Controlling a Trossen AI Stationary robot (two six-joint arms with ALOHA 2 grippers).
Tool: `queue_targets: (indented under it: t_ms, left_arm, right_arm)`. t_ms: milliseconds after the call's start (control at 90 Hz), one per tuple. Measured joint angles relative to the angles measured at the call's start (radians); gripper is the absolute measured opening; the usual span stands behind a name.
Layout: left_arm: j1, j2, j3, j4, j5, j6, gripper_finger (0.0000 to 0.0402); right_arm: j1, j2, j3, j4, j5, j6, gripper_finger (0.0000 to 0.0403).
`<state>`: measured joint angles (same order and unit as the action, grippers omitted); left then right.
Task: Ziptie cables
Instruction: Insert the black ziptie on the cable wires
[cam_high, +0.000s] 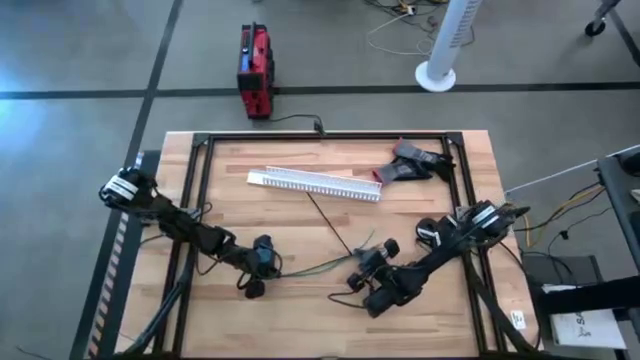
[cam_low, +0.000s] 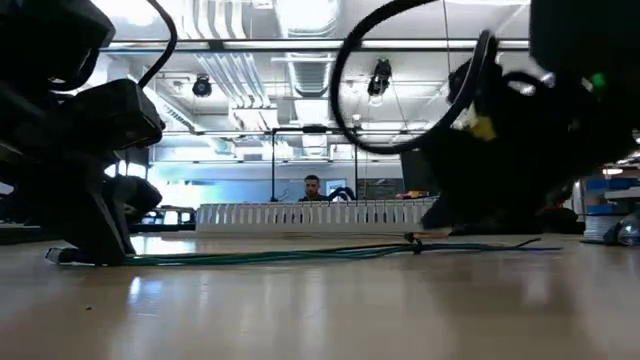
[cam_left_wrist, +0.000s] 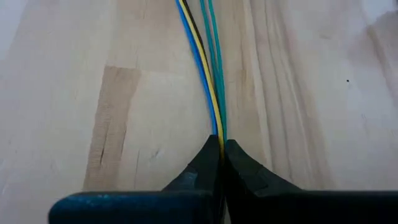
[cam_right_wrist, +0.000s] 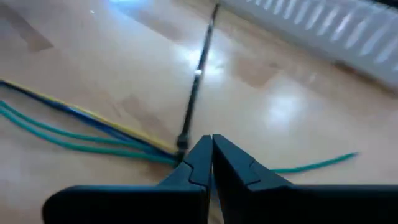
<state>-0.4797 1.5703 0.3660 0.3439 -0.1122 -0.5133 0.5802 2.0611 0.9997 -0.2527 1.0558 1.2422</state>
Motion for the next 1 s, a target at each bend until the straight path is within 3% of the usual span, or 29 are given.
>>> queue_targets:
  t_ms: [100,267,522,678,789,1000]
  left_arm:
    - [-0.004,0.000,0.000,0.000,-0.005,-0.002,0.0000]
    - [-0.014,0.000,0.000,0.000,-0.014,-0.004,0.0000]
    - [-0.015,0.000,0.000,0.001,-0.016,-0.008,0.0000]
    - [-0.015,0.001,-0.001,0.004,-0.014,-0.012,0.0000]
    - [-0.015,0.001,-0.001,0.006,-0.015,-0.007,0.0000]
    - [-0.015,0.001,-0.001,0.007,-0.019,-0.003,0.0000]
  right_arm:
    - [0.007,0.034,0.002,-0.032,0.030,0.090,0.0000]
    - [0.033,0.040,0.001,-0.246,0.018,0.294,0.0000]
    - [0.046,-0.025,-0.008,-0.319,-0.013,0.260,0.0000]
    - [0.051,-0.057,-0.009,-0.289,0.108,0.284,0.0000]
    - [0.033,-0.039,-0.013,-0.241,0.125,0.307,0.0000]
    - [-0.059,-0.031,-0.067,-0.105,-0.026,0.255,0.0000]
